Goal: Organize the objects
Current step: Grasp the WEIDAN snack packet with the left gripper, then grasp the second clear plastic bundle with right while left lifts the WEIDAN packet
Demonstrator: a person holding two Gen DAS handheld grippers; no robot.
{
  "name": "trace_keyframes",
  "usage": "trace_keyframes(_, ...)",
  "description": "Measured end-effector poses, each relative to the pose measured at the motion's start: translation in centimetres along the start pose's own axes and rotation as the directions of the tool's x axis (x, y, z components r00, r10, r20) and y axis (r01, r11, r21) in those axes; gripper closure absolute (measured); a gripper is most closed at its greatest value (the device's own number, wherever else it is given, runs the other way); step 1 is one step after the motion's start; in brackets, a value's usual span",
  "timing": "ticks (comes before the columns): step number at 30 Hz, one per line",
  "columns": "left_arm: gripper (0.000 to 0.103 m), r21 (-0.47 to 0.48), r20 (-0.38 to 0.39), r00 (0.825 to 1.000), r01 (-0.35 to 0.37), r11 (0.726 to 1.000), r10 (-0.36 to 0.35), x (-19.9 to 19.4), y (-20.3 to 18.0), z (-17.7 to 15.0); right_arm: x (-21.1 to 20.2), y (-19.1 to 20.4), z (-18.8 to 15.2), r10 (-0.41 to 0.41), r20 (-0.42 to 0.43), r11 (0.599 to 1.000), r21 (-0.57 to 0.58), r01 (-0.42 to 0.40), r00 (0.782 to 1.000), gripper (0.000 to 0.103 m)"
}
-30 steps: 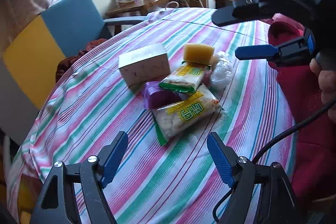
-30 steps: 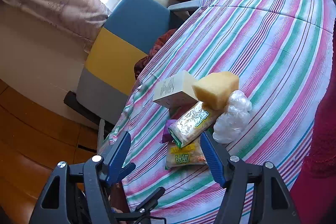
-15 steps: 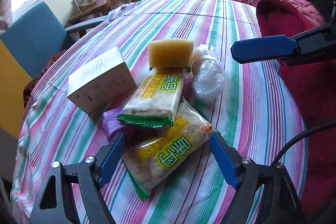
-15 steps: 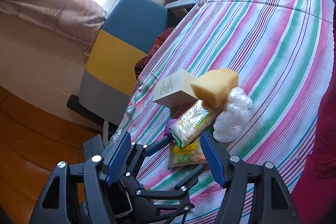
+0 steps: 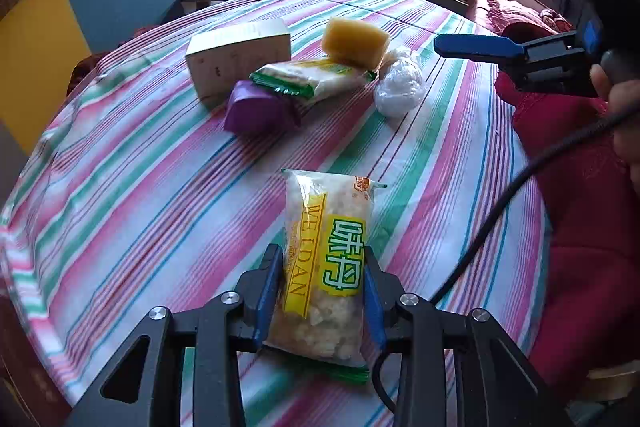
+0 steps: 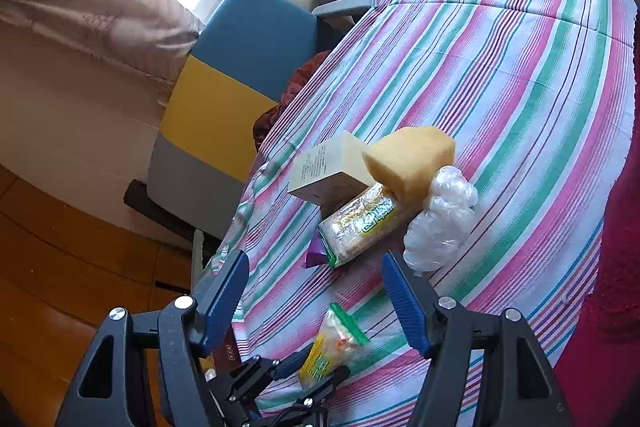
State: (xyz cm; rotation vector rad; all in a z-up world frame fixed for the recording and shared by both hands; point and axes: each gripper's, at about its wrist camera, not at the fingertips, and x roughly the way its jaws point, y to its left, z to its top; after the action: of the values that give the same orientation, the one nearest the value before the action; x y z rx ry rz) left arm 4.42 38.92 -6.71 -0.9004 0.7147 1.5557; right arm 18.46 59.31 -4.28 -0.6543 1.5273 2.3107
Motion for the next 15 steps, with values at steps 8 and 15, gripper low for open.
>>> trace_keyframes(8,0.061,-0.162,0.001,0.998,-0.067,0.985,0.068,-2.5,1.4,-3.7,0.3,0.1,-0.1,-0.031,-0.012,0.999,-0.01,0.031,0.999,0.033)
trace_keyframes(15,0.047,-0.196,-0.008,0.997,-0.075,0.978,0.075,-1.4,1.9,-2.9,0.3,-0.1,-0.1,-0.072,-0.015,0.997,-0.001,0.072,0.997,0.033)
